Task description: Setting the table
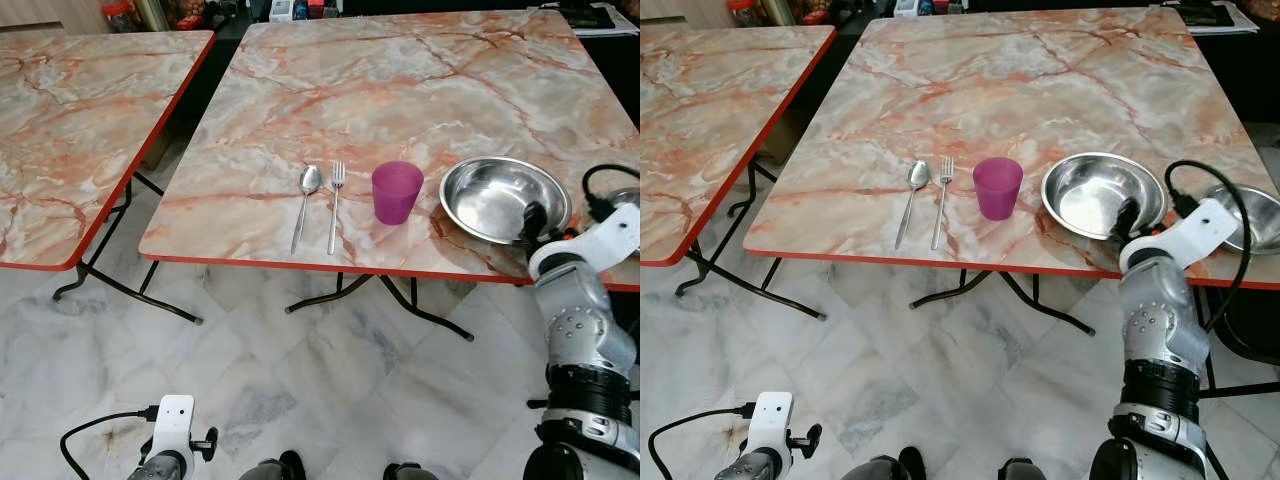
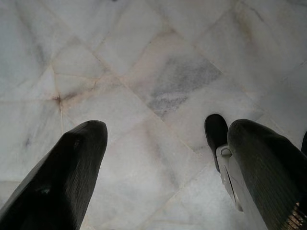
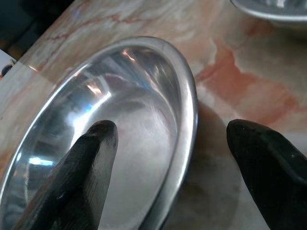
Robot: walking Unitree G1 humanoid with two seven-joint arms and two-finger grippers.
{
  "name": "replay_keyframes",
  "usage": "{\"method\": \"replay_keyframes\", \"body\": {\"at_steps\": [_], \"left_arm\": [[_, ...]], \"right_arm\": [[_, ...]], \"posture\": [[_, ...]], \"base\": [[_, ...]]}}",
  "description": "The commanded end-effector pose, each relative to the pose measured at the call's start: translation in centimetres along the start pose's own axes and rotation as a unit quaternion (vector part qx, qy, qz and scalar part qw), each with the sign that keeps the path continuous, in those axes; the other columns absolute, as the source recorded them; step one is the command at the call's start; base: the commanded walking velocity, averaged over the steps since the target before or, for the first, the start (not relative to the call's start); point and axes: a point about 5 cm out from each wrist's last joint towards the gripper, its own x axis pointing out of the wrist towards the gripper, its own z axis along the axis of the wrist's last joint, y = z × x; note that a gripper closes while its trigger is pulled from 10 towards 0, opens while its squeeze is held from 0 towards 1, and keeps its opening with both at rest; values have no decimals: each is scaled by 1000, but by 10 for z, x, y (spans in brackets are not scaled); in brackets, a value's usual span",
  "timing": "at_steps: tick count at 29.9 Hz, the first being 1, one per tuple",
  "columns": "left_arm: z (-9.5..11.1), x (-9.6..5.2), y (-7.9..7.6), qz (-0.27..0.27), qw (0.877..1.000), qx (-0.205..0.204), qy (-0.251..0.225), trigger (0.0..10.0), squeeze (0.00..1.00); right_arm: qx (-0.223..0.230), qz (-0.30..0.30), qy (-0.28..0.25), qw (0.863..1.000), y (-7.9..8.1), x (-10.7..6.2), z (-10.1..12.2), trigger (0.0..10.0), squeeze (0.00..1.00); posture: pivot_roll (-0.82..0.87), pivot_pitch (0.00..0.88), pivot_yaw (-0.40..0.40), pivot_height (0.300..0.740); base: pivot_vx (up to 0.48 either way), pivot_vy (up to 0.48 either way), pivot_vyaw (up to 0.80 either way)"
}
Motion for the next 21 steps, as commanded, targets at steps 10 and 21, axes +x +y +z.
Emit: {"method": "replay_keyframes", "body": {"at_steps": [10,21], "left_arm": [[-7,-3,1,7,1000,-1,0,10000,0],[-9,-3,-4,-2,1000,0,6,10000,0]], "right_arm": [[32,5,-6,999,7,11,1,10000,0],[35,0,-2,999,10,17,-1,3255,0]], "posture": [[-76,180,73,740],[-78,181,69,740]], "base": [[0,0,0],[0,0,0]]}}
